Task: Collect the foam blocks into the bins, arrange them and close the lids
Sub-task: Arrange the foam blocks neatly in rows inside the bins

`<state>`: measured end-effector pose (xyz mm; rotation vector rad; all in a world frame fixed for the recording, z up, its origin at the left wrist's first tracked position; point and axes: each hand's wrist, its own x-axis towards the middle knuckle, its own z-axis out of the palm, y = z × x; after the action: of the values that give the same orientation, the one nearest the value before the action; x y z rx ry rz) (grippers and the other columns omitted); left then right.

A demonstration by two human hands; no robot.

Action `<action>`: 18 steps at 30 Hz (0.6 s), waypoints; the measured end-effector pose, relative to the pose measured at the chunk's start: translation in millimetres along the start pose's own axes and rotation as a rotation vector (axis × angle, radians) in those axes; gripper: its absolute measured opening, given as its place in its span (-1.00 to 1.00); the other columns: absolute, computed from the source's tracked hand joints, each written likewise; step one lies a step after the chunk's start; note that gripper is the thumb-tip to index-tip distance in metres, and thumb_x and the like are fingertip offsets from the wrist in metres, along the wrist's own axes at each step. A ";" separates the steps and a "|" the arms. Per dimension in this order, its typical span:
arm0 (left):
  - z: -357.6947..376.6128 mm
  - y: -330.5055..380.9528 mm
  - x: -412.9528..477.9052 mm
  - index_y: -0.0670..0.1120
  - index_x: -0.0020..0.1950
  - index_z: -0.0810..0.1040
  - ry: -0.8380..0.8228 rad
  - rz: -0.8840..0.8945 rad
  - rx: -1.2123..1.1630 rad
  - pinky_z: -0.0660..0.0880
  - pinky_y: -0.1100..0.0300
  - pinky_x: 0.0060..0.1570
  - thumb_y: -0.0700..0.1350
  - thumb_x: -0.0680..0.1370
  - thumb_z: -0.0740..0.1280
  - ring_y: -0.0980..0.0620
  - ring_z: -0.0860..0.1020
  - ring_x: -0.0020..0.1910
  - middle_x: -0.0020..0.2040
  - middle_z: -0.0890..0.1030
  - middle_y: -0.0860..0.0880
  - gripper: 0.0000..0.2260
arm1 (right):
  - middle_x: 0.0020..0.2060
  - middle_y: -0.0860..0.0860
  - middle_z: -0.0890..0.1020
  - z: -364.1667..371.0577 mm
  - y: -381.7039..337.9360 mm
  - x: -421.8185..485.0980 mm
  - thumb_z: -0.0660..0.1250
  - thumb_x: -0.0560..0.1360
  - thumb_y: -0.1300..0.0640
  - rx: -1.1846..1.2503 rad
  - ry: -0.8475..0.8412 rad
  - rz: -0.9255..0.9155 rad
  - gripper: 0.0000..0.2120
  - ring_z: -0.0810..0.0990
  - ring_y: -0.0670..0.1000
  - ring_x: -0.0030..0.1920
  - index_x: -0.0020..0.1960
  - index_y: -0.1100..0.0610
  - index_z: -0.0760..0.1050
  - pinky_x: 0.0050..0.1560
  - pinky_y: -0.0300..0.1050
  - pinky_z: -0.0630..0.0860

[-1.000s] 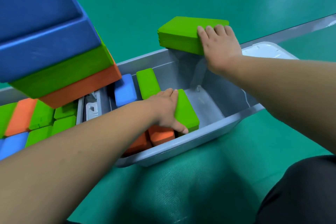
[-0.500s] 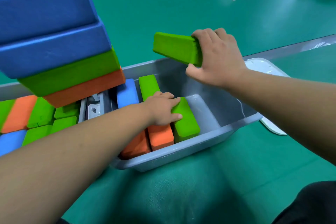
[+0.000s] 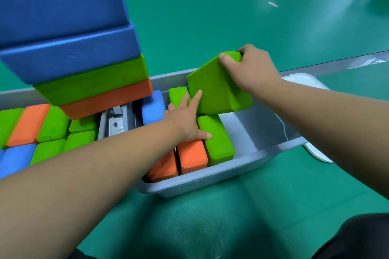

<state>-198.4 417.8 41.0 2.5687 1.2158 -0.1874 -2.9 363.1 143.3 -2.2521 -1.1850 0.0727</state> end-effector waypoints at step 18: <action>2.6 -11.7 -2.4 -0.03 0.67 -0.35 -0.008 -0.006 -0.049 0.21 -0.19 0.54 0.47 0.28 0.51 -0.38 0.22 0.54 0.67 0.16 -0.10 0.35 | 0.23 0.25 0.59 62.8 -27.6 19.7 0.12 0.69 0.13 -0.152 -0.439 -0.019 -0.65 0.59 0.27 0.22 0.40 0.21 0.48 0.05 -0.02 0.51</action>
<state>-208.9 422.2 36.7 2.5205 1.2097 -0.1665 -30.6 419.8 110.0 -2.4325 -1.4760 0.5079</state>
